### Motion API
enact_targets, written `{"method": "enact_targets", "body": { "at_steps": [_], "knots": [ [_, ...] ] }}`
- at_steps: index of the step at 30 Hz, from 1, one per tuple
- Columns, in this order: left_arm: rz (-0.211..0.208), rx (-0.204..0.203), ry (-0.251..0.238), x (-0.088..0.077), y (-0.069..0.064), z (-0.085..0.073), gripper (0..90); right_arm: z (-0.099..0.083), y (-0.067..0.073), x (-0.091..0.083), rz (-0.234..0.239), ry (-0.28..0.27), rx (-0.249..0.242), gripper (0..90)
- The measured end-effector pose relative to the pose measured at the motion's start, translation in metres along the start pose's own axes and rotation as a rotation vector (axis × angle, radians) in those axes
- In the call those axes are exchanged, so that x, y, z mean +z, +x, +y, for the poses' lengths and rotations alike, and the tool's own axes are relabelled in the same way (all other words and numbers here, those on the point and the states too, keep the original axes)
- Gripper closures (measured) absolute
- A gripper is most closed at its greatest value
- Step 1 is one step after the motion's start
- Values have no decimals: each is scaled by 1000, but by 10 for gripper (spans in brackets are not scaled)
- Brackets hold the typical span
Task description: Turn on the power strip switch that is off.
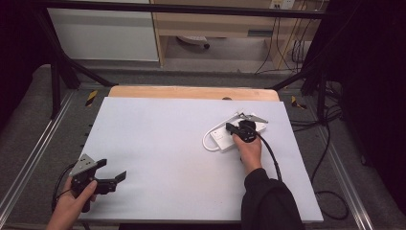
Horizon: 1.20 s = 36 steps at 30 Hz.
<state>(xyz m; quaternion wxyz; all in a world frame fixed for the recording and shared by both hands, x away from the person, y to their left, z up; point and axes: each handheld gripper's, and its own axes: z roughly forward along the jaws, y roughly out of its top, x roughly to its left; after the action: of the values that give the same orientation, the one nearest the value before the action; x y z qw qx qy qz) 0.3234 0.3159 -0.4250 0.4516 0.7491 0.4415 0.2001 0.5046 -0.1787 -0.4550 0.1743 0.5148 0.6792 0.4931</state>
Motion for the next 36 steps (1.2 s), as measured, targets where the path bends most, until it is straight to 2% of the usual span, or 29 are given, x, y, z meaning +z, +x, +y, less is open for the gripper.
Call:
{"method": "enact_targets", "body": {
  "at_steps": [13,21,36],
  "knots": [
    [-1,0,0,0,0,0,64,-1,2,0,0,-3,4,900],
    [-1,1,3,0,0,0,64,-1,2,0,-8,-7,-14,900],
    [-3,2,4,1,-1,0,64,-2,2,1,-9,-13,-17,900]
  ]
}}
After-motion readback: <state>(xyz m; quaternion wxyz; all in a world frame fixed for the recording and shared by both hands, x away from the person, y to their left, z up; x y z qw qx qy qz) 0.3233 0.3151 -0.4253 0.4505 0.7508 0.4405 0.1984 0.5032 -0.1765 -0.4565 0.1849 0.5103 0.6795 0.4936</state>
